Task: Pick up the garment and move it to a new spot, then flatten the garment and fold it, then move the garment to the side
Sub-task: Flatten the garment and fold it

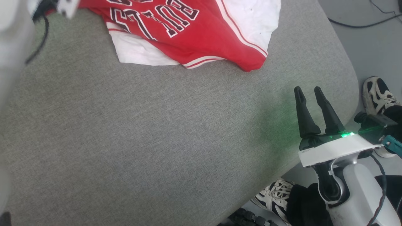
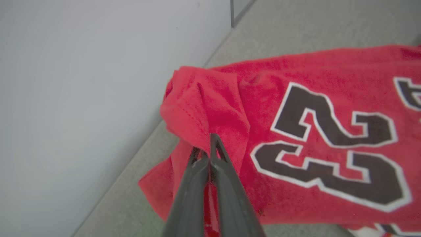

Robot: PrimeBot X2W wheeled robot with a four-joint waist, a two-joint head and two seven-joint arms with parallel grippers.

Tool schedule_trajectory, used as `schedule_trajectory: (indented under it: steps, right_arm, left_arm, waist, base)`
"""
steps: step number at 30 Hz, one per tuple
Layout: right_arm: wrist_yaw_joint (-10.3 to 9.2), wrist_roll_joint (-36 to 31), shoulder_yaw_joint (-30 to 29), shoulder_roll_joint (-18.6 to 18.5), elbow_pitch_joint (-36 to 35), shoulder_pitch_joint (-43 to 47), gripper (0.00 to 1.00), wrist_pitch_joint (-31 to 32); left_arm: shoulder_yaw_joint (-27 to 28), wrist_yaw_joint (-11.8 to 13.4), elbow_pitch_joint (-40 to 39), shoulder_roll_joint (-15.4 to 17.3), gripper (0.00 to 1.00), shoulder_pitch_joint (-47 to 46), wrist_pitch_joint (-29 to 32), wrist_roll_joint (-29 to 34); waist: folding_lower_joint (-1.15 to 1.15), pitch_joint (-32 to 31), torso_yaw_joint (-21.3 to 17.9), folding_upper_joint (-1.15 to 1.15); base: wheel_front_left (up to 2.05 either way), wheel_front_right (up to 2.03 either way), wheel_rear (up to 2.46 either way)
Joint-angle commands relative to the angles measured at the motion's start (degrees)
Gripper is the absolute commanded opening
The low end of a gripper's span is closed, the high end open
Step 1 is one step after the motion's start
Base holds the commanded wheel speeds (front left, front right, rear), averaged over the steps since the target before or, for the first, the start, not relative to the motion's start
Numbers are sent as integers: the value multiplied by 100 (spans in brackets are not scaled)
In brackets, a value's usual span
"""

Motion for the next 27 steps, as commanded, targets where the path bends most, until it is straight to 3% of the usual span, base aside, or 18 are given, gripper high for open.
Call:
schedule_trajectory:
  steps: [1, 3, 5, 6, 13, 21, 27]
  right_arm:
    - [-8, 6, 16, 29, -42, -23, 100, -35]
    - [-8, -15, 33, 49, -59, -1, 100, -45]
    - [-8, -22, 49, 62, -68, 4, 100, -53]
    - [-8, -28, 58, 69, -65, -7, 100, -52]
    - [-9, -45, 134, -79, 9, -131, 100, -54]
    - [-8, -149, -258, -343, -74, 19, 100, 17]
    - [-8, -262, -453, -312, -268, 144, 100, 177]
  left_arm:
    - [-111, -12, -61, 18, 0, 148, 101, -135]
    - [-263, -12, -167, 58, 0, 215, 321, -293]
    - [-384, -12, -263, 137, 46, 219, 447, -455]
    - [-432, -12, -300, 175, 100, 199, 465, -510]
    - [-546, -12, -499, 307, 100, 53, 649, -954]
    - [-405, -13, -619, -41, 100, 366, 2186, -2096]
    - [-168, -13, -913, -196, 100, 694, 3171, -2955]
  waist:
    - [0, 62, -5, 0]
    - [0, 97, -7, 0]
    - [0, 117, -9, 0]
    - [0, 117, -11, 0]
    - [0, -256, 99, 0]
    - [0, -787, 638, 0]
    - [0, -884, 774, 0]
  base:
    - [0, 0, 0]
    - [0, 0, 0]
    - [0, 0, 0]
    - [0, 0, 0]
    - [0, 0, 0]
    - [0, 0, 0]
    - [0, 0, 0]
